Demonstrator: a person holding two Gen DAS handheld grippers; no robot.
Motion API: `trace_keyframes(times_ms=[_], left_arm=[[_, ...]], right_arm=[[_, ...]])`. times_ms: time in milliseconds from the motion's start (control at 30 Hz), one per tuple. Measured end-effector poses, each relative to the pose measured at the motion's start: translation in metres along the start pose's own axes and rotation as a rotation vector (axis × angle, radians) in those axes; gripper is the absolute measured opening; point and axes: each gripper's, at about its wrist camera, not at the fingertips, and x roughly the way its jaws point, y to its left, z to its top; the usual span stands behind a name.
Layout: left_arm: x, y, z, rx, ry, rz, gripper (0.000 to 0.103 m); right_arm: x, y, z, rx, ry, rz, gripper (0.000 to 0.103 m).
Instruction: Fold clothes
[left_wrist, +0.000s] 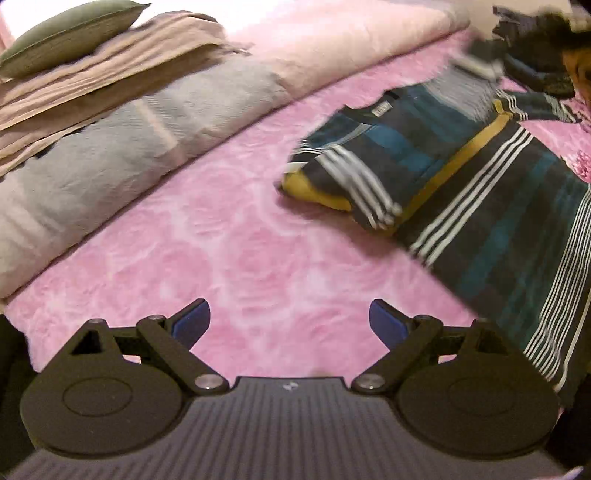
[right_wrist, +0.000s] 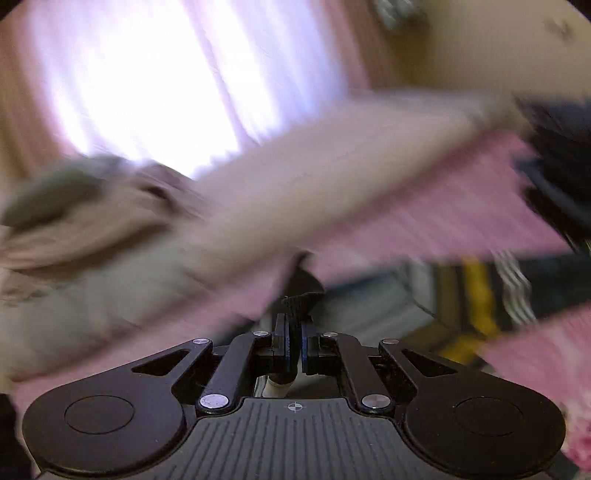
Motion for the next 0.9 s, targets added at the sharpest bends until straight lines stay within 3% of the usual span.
trace_keyframes(times_ms=[100, 300, 467, 567, 600, 633, 667, 700, 733, 900], left_arm=[[0.015, -0.047, 0.020, -0.007, 0.064, 0.000, 0.091], [0.031, -0.122, 0.067, 0.084, 0.108, -0.027, 0.091], [0.045, -0.150, 0.099, 0.132, 0.103, -0.057, 0.091], [0.053, -0.158, 0.114, 0.171, 0.100, -0.075, 0.091], [0.055, -0.159, 0.118, 0.185, 0.100, -0.079, 0.091], [0.058, -0.161, 0.122, 0.200, 0.103, -0.082, 0.091], [0.058, -0.163, 0.125, 0.213, 0.105, -0.086, 0.091], [0.060, -0.165, 0.128, 0.227, 0.107, -0.093, 0.091], [0.062, -0.168, 0.130, 0.242, 0.109, -0.099, 0.091], [0.077, -0.184, 0.145, 0.321, 0.113, -0.133, 0.091]], right_arm=[[0.038, -0.059, -0.011, 0.039, 0.126, -0.004, 0.004], [0.058, -0.107, -0.009, 0.016, 0.214, 0.119, 0.004], [0.030, -0.116, 0.032, -0.008, 0.101, 0.260, 0.004], [0.036, -0.134, 0.031, 0.016, 0.095, 0.216, 0.004], [0.050, -0.144, 0.022, 0.047, 0.154, 0.172, 0.004], [0.064, -0.154, 0.013, 0.080, 0.215, 0.128, 0.009], [0.076, -0.163, 0.005, 0.123, 0.278, 0.083, 0.046], [0.078, -0.171, -0.002, 0.164, 0.282, 0.055, 0.069], [0.079, -0.180, -0.009, 0.206, 0.287, 0.026, 0.084], [0.063, -0.209, -0.028, 0.294, 0.276, -0.029, 0.084]])
